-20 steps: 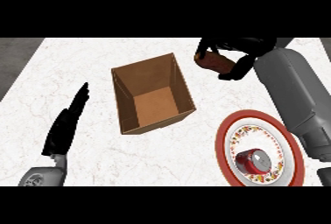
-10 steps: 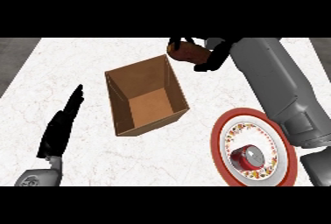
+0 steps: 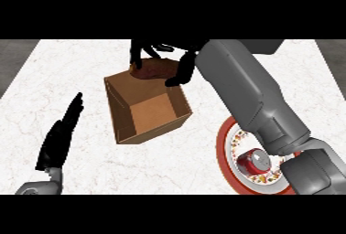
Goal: Pick the sweet potato from the plate and place it in the cardboard box
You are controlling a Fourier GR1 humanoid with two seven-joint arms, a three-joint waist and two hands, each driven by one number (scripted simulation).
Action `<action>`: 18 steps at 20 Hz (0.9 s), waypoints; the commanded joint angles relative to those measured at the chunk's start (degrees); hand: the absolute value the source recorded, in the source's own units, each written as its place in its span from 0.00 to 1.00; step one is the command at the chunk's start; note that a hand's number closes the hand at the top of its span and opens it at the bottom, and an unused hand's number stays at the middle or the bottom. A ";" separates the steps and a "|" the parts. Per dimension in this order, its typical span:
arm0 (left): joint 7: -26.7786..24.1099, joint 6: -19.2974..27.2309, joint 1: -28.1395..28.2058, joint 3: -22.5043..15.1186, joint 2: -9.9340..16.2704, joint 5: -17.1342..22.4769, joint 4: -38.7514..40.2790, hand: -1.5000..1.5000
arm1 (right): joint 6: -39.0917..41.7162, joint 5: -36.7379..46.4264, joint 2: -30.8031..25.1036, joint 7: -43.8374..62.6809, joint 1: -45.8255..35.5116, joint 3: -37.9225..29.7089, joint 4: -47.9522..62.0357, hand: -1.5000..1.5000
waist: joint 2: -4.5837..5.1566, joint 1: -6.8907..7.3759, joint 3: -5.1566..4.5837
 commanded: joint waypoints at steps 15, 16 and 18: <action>-0.63 -0.01 -2.55 -0.46 -0.93 -1.35 1.72 0.50 | -2.61 -12.96 3.97 9.92 7.81 25.53 -2.43 0.00 | 0.33 2.27 -0.07; 0.70 -2.52 0.00 -0.66 0.56 -0.07 -1.70 0.50 | -1.87 -14.31 3.97 11.32 7.35 26.27 -2.79 0.00 | 0.22 2.88 -0.05; 0.42 -1.05 -2.30 -1.77 -1.15 -1.50 0.78 0.50 | -1.77 -17.40 3.97 12.31 8.74 28.70 -4.40 0.00 | 0.52 3.41 -0.08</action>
